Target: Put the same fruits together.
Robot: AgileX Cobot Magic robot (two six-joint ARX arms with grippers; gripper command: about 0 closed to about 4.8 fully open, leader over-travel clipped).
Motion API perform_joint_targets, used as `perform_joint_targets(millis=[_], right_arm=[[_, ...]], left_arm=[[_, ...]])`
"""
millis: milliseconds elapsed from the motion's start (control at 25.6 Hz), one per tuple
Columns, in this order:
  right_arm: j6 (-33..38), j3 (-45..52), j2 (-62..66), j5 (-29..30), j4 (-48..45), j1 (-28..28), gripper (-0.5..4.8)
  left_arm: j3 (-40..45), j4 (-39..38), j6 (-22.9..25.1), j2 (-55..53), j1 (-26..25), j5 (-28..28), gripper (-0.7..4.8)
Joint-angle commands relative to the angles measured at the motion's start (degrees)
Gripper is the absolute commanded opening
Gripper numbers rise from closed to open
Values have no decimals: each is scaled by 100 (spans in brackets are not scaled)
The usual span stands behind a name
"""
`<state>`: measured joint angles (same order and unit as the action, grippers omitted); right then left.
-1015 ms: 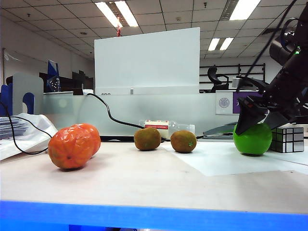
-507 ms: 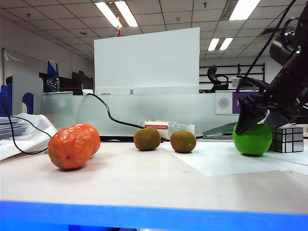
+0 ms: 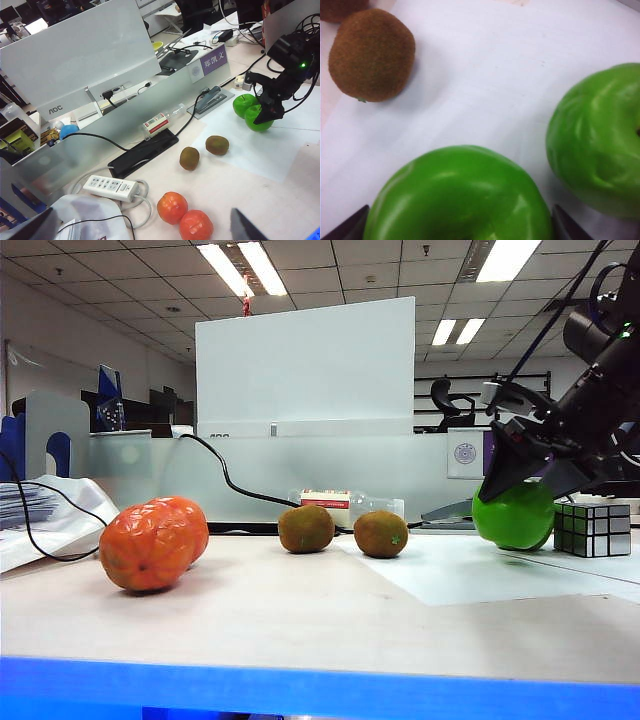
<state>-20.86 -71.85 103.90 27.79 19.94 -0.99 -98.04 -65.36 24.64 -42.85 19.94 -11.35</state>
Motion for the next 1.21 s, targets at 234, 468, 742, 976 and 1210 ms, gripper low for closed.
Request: perform_joint_targets(millis=[234,468,742,976,1210], right_arm=[[83,-24,42,-118,-201,24,479],[96,-31,-31,-107,-133,22,479],[98,-28,-109,-151,-264,24,479],[94,-20,142,-330,-79,22,479],[94,-26,26,-321,-92,20,479]], left_arm=[[-13,74,17,4,0,-28,479],[-15,68,11,4,0,-28,479],[-13,74,11,4,0,-28,479],[-13,72,17,4,0,-28,479],[-7,70,-52,2,0,-240,479]])
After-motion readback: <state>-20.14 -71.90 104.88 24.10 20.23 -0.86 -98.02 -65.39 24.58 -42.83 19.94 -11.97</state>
